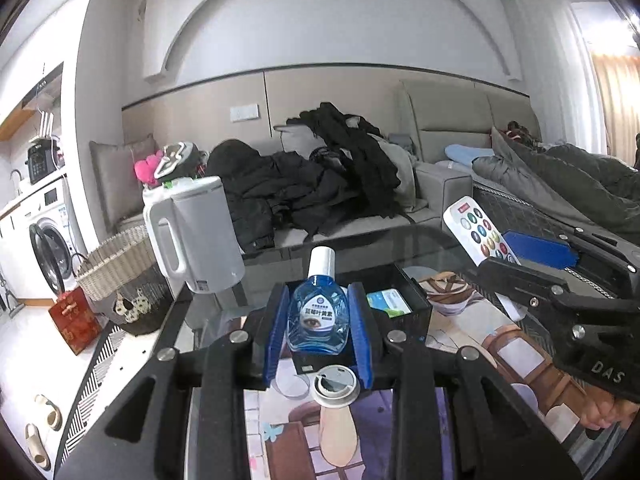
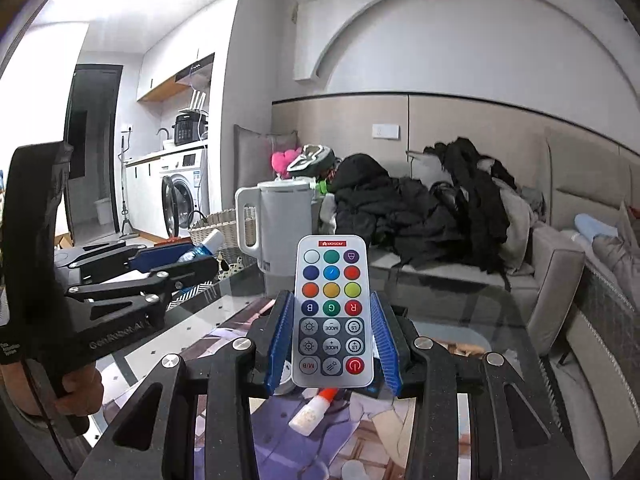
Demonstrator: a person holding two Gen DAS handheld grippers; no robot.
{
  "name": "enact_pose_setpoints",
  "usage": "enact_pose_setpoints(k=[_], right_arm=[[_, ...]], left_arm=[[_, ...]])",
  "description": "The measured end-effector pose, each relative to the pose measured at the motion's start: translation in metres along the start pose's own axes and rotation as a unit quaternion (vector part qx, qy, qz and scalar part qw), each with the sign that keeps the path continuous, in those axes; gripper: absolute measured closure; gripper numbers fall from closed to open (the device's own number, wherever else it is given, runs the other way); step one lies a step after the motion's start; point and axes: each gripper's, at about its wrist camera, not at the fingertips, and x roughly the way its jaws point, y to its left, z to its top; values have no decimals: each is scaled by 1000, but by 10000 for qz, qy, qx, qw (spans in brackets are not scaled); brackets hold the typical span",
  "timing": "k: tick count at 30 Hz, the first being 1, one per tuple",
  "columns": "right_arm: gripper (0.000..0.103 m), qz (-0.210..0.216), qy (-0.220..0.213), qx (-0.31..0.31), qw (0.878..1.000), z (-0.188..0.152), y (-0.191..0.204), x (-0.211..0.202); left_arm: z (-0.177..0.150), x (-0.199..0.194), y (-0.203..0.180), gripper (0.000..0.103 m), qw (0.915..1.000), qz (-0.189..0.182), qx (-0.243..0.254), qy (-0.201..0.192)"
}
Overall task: Organize rigid objects
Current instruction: 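Lift the eye-drop bottle with the left gripper while the right lifts the remote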
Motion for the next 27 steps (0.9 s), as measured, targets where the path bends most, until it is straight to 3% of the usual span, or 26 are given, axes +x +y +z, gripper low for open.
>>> enact_pose_setpoints(k=[12,27], right_arm=[[64,80,134,36,9999,1,-5,4],[64,-112,-138,-40,9998,18,0,13]], left_arm=[[2,-3,2,74,9998,-15,-183,-5],[28,9,0,74,9990,-170,-372,-169]])
